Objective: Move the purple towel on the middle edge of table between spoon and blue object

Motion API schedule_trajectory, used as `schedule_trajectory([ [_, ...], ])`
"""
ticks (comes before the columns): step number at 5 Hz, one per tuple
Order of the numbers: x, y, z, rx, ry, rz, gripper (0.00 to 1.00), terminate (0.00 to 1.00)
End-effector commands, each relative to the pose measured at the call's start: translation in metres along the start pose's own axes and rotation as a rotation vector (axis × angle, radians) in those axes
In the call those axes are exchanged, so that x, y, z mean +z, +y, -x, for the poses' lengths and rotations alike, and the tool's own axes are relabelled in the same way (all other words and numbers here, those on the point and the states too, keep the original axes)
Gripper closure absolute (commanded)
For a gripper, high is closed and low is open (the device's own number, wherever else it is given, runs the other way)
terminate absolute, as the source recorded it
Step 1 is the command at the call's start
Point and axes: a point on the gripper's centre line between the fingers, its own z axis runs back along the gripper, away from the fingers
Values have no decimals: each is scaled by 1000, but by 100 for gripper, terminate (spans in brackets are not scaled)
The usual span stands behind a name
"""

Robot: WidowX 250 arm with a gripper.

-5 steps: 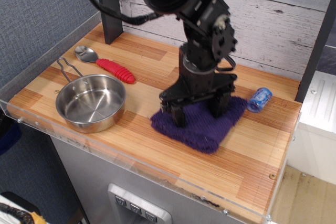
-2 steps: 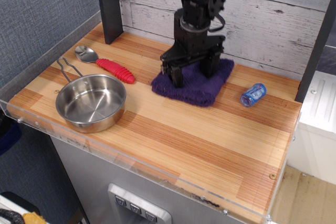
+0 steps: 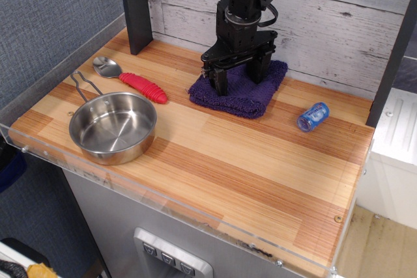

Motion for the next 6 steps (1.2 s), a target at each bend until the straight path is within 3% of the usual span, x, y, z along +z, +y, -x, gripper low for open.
schedule_trajectory([
  [1, 16, 8, -4, 13, 54, 9, 0, 0],
  [4, 68, 17, -4, 3, 43, 101, 0, 0],
  [6, 116, 20, -1, 4, 9, 189, 0, 0],
])
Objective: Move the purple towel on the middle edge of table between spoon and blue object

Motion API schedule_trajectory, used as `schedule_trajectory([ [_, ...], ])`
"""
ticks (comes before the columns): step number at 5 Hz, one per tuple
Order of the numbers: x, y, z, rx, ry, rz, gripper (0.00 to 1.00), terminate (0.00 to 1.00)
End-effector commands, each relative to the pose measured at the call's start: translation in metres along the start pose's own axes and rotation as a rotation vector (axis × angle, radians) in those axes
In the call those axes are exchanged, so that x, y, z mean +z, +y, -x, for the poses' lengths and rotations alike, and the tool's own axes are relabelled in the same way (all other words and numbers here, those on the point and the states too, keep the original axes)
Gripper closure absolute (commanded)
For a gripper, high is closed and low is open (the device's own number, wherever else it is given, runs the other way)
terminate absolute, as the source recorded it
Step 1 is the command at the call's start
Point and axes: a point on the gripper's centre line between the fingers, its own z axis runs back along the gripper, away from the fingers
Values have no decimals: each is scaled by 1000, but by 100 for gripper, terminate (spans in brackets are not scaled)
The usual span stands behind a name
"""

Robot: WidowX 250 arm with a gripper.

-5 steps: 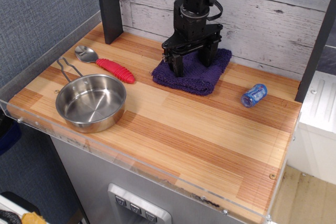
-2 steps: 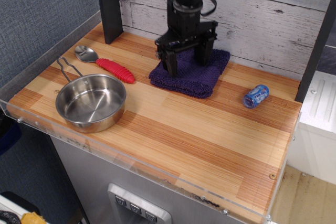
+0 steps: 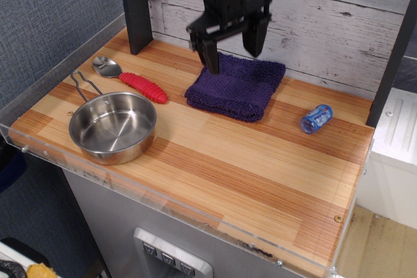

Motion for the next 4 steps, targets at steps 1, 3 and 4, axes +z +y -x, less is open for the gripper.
schedule_trajectory([
  [1, 66, 6, 2, 15, -66, 126, 0, 0],
  [3, 66, 6, 2, 15, -66, 126, 0, 0],
  [4, 66, 6, 2, 15, -66, 126, 0, 100],
])
